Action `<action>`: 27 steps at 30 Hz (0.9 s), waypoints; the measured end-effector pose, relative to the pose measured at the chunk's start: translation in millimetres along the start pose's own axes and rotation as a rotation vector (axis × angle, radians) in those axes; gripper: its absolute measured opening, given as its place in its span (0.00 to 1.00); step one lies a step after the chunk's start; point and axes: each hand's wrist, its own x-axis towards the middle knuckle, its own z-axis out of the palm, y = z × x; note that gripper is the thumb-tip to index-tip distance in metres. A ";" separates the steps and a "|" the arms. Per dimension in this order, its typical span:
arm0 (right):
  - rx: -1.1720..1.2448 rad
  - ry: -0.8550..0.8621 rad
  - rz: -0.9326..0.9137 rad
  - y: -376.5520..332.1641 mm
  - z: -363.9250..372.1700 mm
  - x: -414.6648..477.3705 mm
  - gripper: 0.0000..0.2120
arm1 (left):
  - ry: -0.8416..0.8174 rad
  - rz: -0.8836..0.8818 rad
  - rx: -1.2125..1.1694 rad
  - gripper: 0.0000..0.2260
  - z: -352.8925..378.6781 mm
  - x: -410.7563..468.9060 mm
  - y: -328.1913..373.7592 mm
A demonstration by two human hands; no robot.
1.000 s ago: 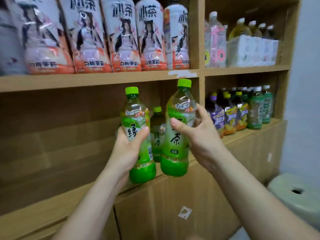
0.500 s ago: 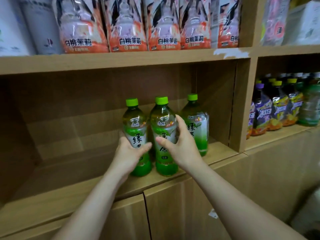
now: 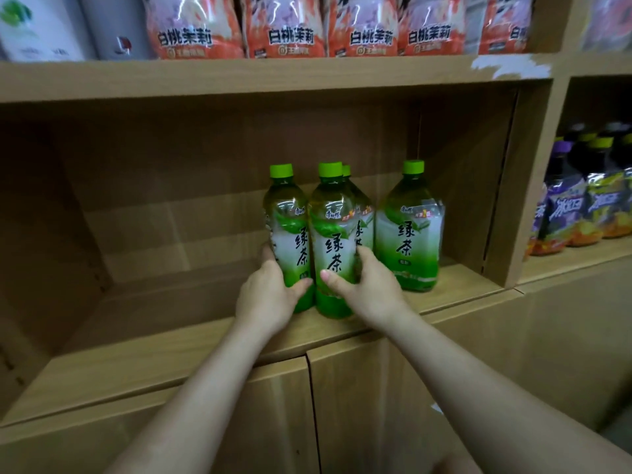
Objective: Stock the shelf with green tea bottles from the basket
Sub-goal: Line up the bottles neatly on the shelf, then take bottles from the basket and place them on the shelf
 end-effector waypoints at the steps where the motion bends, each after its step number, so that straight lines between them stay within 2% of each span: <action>1: -0.050 0.013 0.030 -2.0 -4.0 -3.3 0.40 | -0.018 -0.016 -0.001 0.31 0.8 -2.5 -0.2; 2: -0.064 0.021 0.044 -3.6 -11.3 -7.7 0.42 | 0.008 -0.018 0.002 0.33 0.3 -7.3 -0.6; 4: 0.011 0.004 0.029 -5.5 -34.9 -20.3 0.36 | 0.244 0.102 -0.035 0.33 -4.0 -25.1 2.0; 6: 0.118 -0.023 0.000 -2.7 -69.8 -43.1 0.25 | 0.469 0.396 -0.197 0.25 -7.7 -51.6 19.7; 7: 0.157 -0.024 -0.011 -0.6 -89.8 -57.9 0.18 | 0.457 0.537 -0.275 0.20 -6.2 -65.2 34.7; 9: 0.192 -0.004 0.004 9.2 -128.9 -89.8 0.06 | 0.261 0.770 -0.391 0.13 7.5 -91.7 70.8; 11: 0.186 0.059 0.063 24.7 -168.7 -124.2 0.06 | 0.057 0.913 -0.496 0.10 33.4 -117.8 109.7; 14: 0.105 0.152 0.174 47.2 -225.7 -177.6 0.14 | -0.130 0.961 -0.635 0.09 75.4 -148.2 159.4; 19: -0.053 0.343 0.395 90.2 -316.0 -268.9 0.05 | -0.533 0.997 -0.743 0.10 145.5 -208.3 234.6; 23: -0.131 0.534 0.627 135.7 -351.5 -340.8 0.03 | -0.860 1.042 -0.656 0.11 209.0 -260.7 284.7; 27: -0.076 0.702 0.861 197.0 -352.3 -406.9 0.04 | -1.033 1.218 -0.495 0.11 268.7 -322.5 327.8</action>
